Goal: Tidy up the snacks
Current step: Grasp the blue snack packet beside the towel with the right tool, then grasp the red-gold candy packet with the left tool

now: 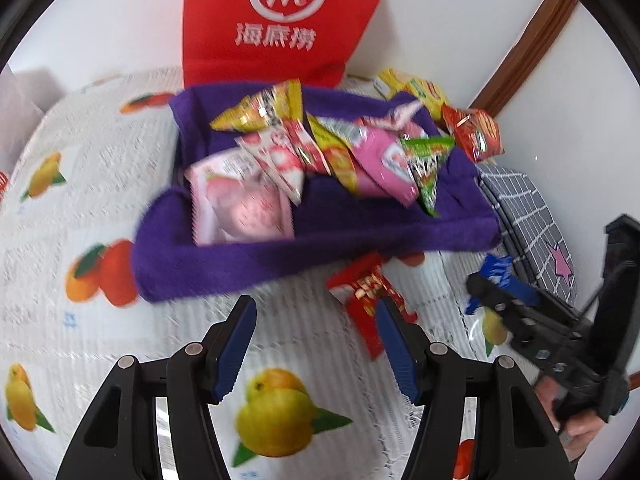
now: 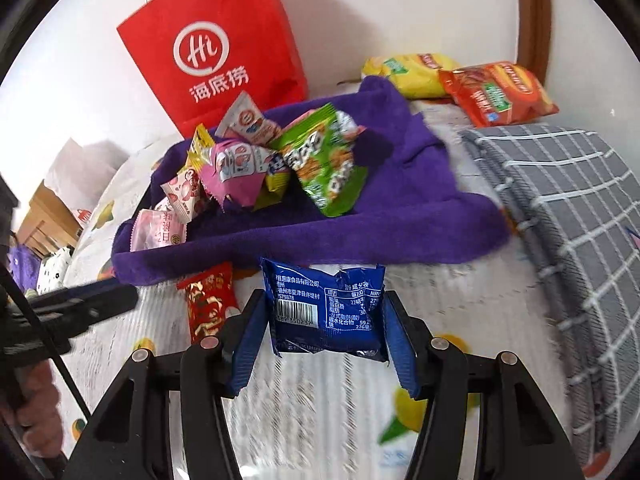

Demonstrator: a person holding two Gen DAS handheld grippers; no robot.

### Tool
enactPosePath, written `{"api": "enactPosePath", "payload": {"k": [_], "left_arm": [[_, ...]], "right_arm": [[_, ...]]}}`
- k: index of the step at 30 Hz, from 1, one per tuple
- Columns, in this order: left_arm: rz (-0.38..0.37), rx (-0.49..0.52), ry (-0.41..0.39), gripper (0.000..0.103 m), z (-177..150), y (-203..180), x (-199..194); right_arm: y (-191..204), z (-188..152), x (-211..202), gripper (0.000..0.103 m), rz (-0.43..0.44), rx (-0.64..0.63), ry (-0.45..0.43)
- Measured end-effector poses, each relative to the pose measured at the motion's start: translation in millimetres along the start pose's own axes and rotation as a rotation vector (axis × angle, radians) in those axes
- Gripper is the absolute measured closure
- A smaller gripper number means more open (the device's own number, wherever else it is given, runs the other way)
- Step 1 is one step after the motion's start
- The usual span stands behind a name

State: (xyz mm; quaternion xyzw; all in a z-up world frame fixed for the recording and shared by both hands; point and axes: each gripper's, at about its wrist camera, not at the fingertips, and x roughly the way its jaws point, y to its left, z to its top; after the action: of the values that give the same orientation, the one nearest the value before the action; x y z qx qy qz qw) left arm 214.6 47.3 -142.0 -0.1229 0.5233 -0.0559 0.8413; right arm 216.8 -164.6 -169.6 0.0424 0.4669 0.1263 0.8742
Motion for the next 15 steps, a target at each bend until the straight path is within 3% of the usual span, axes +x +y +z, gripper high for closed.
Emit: {"api": "enactPosePath", "payload": {"k": [8, 15], "left_arm": [[-0.046, -0.075, 0.079, 0.043, -15.6, -20.1, 38.8], [0.012, -0.096, 0.039, 0.039, -8.6, -43.7, 51.8]], "right_arm": [[-24.6, -12.0, -30.0, 0.046, -0.002, 0.011, -0.042], [-39.8, -20.5, -39.1, 0.046, 0.0, 0.02, -0.047]]}}
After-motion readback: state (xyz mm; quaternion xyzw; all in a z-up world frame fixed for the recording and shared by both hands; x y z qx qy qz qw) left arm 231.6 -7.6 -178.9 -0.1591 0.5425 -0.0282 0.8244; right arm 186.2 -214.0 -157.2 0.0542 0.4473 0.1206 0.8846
